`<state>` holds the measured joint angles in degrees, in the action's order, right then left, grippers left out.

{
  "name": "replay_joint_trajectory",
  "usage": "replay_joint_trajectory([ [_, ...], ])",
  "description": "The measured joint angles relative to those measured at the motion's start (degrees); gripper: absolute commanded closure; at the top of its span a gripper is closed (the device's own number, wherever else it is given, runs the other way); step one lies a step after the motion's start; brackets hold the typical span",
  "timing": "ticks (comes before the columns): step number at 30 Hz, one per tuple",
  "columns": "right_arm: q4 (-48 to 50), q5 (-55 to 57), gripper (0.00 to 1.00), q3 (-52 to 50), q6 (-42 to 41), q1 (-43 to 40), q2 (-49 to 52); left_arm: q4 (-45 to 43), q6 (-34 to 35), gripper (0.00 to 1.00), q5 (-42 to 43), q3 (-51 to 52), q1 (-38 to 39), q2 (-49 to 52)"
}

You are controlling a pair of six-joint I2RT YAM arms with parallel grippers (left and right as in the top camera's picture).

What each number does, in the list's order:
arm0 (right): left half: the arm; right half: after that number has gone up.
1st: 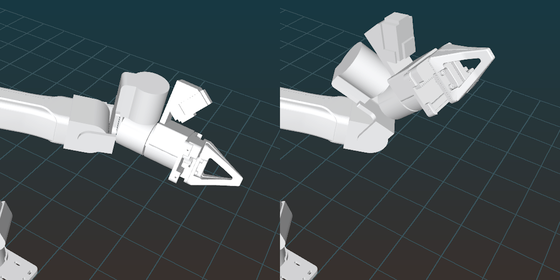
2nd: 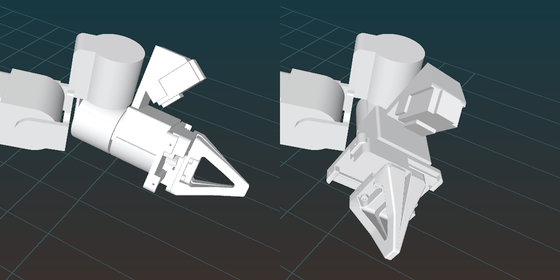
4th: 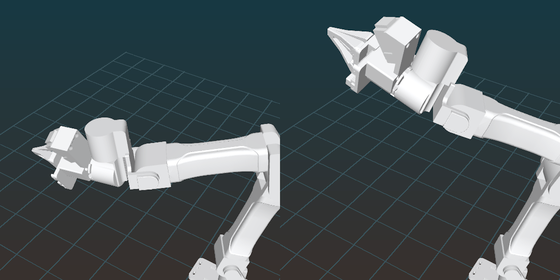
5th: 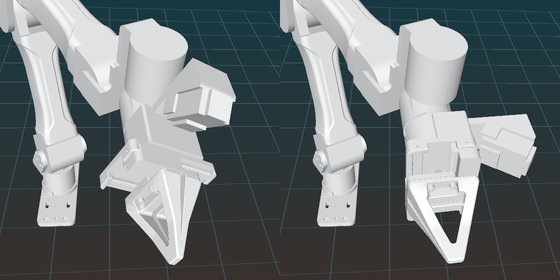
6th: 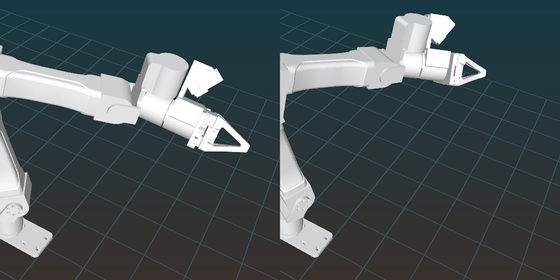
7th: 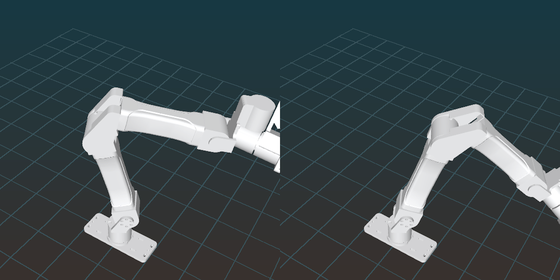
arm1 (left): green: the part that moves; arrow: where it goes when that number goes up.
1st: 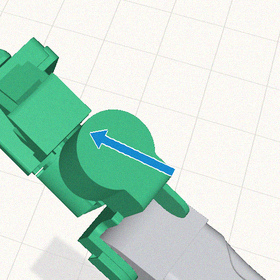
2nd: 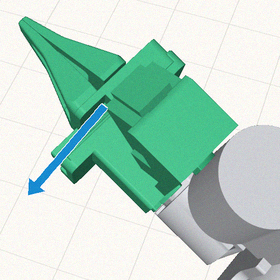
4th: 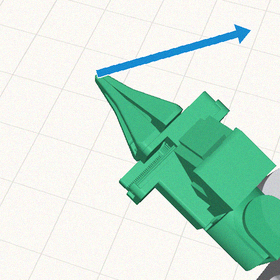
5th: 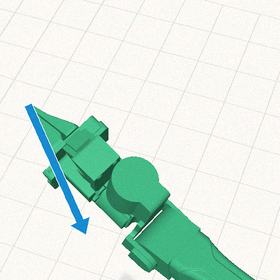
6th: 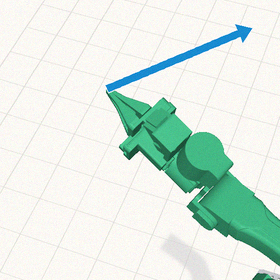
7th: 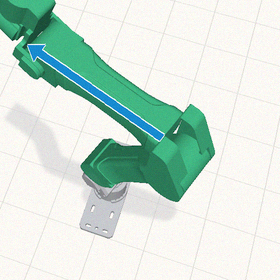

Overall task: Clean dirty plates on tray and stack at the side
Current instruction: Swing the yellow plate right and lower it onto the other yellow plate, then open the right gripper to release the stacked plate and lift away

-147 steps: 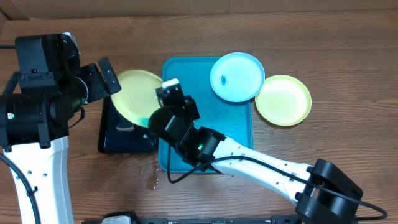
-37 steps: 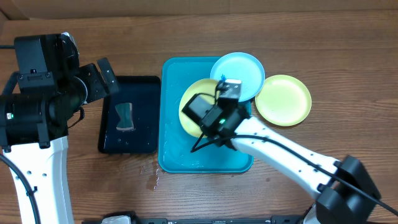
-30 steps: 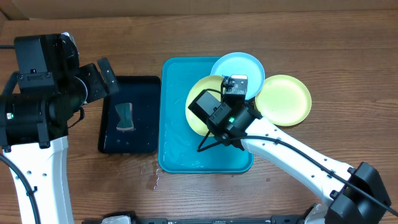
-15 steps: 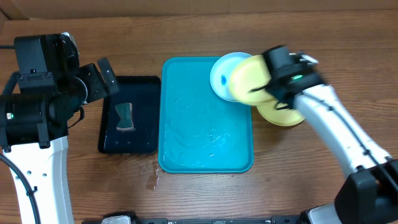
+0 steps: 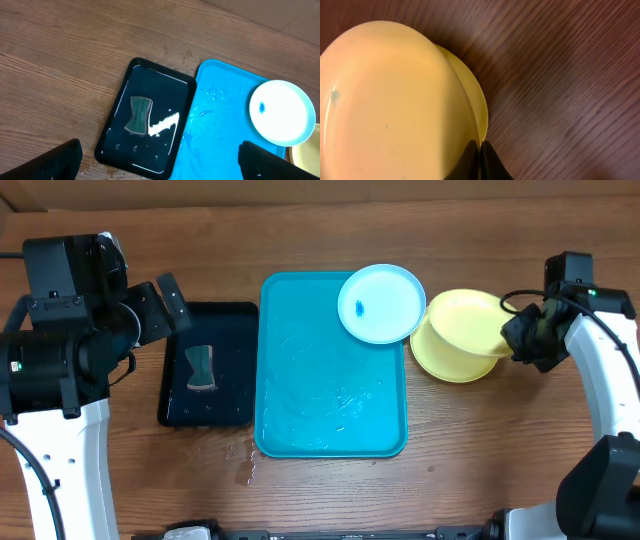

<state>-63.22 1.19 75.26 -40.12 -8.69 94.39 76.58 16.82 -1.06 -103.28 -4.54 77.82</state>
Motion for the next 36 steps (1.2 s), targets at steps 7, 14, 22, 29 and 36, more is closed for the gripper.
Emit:
replay_joint_trajectory([
  [7,4.2,0.1,0.96,-6.9,1.4,0.6,-0.2,0.0,0.0,0.01,0.0,0.0,0.0,0.0],
  [14,11.0,0.1,0.72,-12.4,1.6,0.6,-0.3,0.0,0.0,0.00,0.0,0.0,0.0,0.0],
  [22,11.8,0.1,0.28,-12.7,3.4,0.6,-0.3,0.0,0.0,0.00,0.0,0.0,0.0,0.0],
  [29,13.5,-0.6,0.27,-12.7,7.7,0.6,-0.3,0.0,0.0,0.00,0.0,0.0,0.0,0.0],
  [36,22.2,-7.8,0.31,-12.7,17.1,2.6,-0.3,0.0,0.0,0.00,0.0,0.0,0.0,0.0],
])
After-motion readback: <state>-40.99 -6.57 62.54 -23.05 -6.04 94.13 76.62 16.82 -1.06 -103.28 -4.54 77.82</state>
